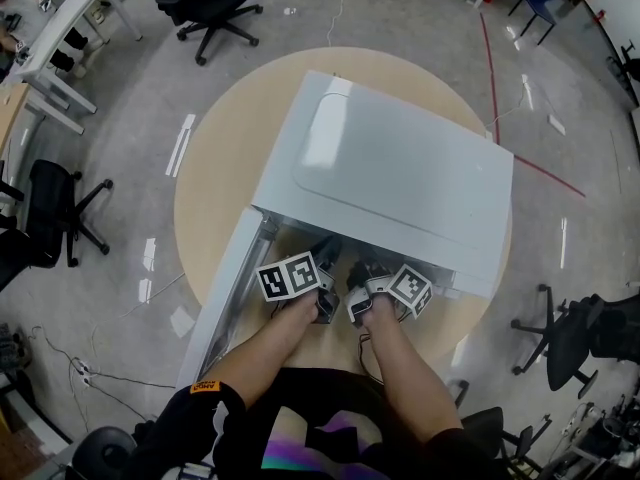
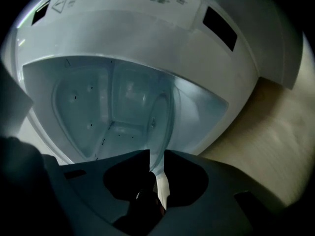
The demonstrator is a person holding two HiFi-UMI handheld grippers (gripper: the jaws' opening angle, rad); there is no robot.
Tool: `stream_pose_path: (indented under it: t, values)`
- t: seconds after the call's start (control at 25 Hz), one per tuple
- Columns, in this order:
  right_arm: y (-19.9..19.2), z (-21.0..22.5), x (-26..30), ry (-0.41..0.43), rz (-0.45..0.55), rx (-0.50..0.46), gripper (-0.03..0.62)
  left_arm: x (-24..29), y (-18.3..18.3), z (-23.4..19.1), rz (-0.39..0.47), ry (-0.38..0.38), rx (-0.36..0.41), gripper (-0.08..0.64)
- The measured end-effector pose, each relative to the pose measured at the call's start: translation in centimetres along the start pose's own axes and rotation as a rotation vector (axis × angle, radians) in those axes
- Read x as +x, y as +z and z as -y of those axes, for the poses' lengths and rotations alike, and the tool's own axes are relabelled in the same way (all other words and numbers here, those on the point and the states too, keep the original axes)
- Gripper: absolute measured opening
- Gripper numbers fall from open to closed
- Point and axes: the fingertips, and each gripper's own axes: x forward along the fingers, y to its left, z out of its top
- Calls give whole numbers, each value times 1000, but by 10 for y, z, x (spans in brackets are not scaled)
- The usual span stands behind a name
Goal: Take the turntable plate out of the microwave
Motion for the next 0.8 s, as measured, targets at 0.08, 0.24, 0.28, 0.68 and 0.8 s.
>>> stream_pose_path:
  t: [0.08,0.24,0.28,0.68,0.8]
  values:
    - [-1,-1,0,1,-2,4,80,-1,0,0,-6,-8,3,114]
    - [-2,-2,-1,0,-4,2,80,-1,-3,5,-24,-33,-2,114]
    - [-3,-3,-1,2,-3,2,78,-1,-5,5,-30,-38,-9,114]
    - [-6,-14,-1,20,-17,-4,78,-5,11,0,23,-27,-83,123]
    - [-5,-14,-1,22,-19,-7,80,0,17,-3,38,-25,-116,129]
